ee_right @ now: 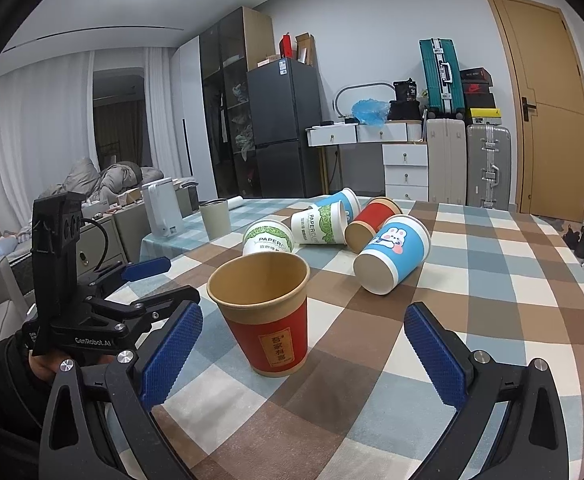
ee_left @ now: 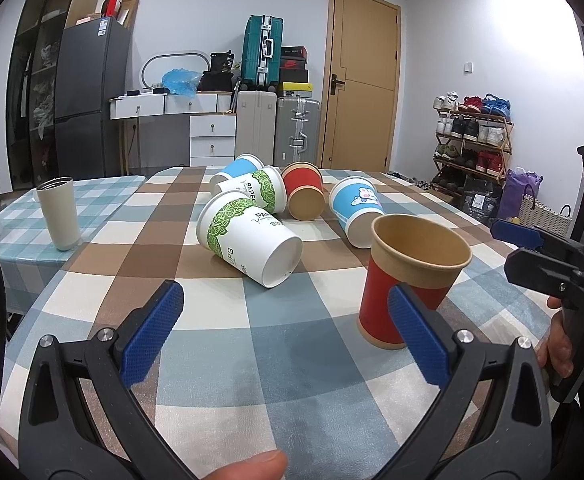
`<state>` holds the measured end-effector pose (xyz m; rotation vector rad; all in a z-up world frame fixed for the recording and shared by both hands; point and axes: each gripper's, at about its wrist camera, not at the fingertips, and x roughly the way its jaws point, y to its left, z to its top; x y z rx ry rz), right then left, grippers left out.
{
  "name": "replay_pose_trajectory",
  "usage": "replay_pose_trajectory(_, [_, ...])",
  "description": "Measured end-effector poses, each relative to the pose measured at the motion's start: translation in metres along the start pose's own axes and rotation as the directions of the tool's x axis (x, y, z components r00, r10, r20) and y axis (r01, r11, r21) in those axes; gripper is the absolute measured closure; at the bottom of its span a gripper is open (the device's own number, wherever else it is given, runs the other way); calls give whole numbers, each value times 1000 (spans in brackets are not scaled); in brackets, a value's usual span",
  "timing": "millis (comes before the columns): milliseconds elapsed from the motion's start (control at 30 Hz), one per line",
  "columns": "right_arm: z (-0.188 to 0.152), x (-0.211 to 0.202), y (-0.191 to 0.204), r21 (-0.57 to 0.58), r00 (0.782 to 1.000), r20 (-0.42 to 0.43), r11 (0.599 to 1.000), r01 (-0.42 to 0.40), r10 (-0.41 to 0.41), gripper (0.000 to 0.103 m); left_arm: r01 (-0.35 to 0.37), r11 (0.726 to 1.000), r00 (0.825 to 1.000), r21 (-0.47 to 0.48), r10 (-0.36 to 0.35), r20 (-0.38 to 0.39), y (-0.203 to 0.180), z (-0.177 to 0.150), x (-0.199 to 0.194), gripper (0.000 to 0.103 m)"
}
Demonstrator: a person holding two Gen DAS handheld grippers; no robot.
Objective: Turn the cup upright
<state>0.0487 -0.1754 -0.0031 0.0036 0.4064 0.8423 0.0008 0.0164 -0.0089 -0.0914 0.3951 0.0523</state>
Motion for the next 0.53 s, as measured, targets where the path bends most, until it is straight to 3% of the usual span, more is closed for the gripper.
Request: replay_pose_trajectory(533, [-1, 2, 1, -5, 1000, -12, 1000, -2, 1, 0, 1, 1000, 1000, 1, -1, 0, 0, 0, 0, 1])
